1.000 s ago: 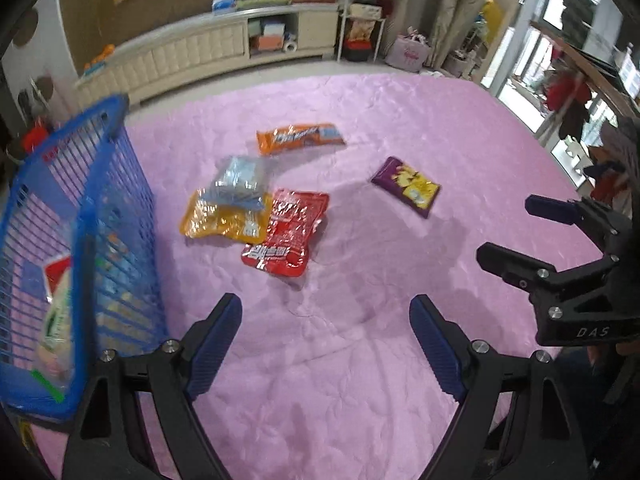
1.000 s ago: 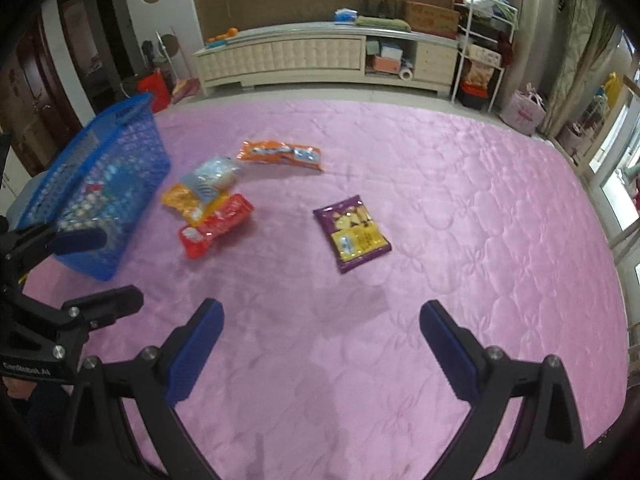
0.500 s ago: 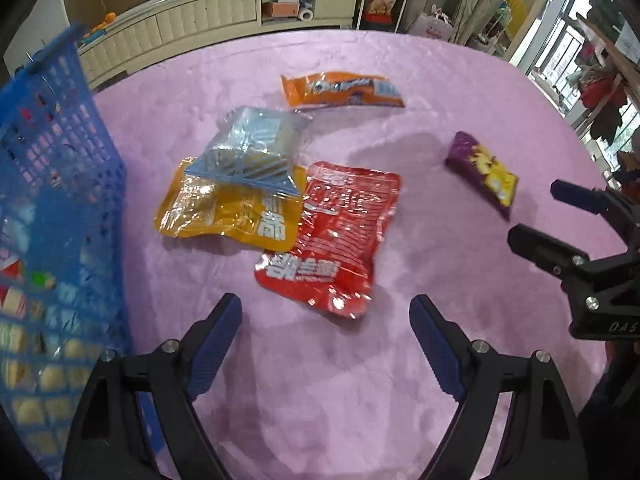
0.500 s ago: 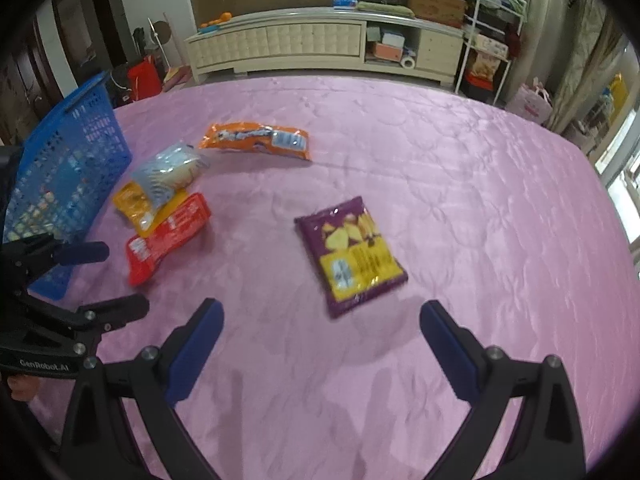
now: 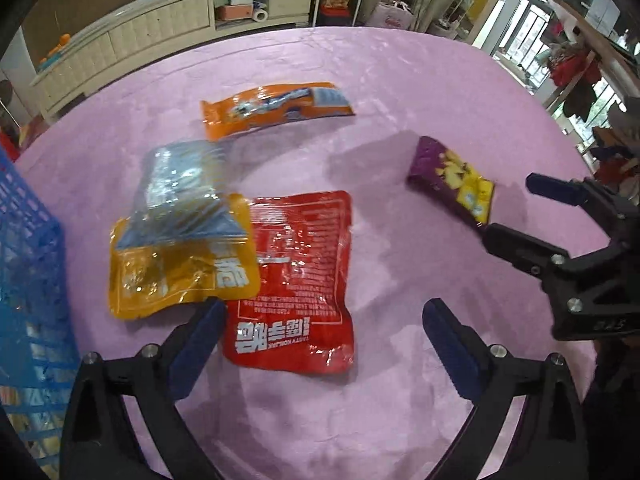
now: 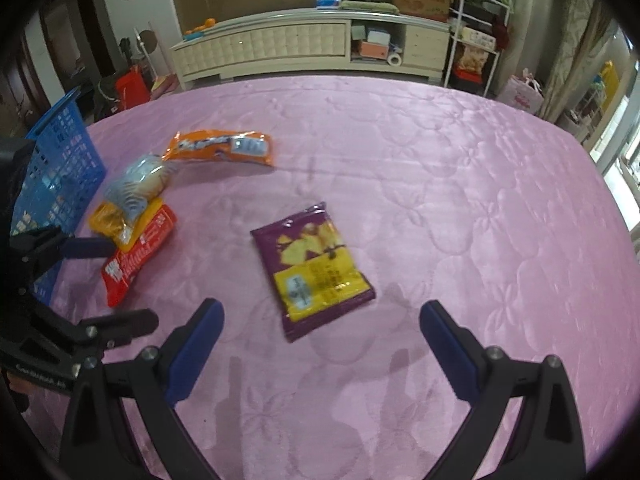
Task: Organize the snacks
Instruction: 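Grasp the red sauce packet with the left gripper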
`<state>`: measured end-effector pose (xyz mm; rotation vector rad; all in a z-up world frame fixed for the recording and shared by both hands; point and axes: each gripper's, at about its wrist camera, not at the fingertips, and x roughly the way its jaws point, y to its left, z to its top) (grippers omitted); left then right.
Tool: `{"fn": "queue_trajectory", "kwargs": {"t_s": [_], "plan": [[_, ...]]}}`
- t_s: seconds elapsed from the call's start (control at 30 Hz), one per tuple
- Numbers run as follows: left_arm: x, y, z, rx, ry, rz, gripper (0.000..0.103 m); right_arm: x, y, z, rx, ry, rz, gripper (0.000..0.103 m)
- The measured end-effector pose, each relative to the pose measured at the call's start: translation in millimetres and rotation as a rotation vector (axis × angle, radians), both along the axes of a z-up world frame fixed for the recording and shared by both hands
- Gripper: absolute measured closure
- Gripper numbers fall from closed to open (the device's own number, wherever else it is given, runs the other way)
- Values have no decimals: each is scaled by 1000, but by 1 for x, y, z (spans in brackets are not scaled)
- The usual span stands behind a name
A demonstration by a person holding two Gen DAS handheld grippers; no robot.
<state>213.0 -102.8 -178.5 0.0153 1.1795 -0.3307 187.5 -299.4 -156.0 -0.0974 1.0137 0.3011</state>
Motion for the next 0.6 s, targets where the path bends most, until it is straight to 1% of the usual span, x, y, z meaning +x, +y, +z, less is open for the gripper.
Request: {"fn": "queue_trajectory", "kwargs": {"t_s": [0.07,0.13,0.23,0.4,0.43,0.47,0.5,0.53,0.57,0.6], "plan": [[1,-2,2,-20,8,13,6,0,-1,2,4,-6,-3,3],[5,-2,1,-17,9,24,6,0,-2,4,10,-11,-4,3],[15,-7,0,20,18,38,6,0,-2,6,11,-19,-10,3],[31,-25,-1,116,9,65,7,2,-6,4,17,-11,-22,3],[33,-28,-1,137,9,65,9,3,-7,3,19,-7,-28,3],[35,-28,0,148,8,66,15,4,-9,3,21,-2,-36,3],[37,-30,1,144,12,70,19,4,-10,3,25,0,-43,3],[38,-28,4,138,15,79,29,5,-12,4,30,3,-49,3],[39,-25,6,136,21,89,42,5,-12,3,35,7,-52,3],[39,-21,9,133,25,94,49,5,-14,4,49,14,-57,3]]}}
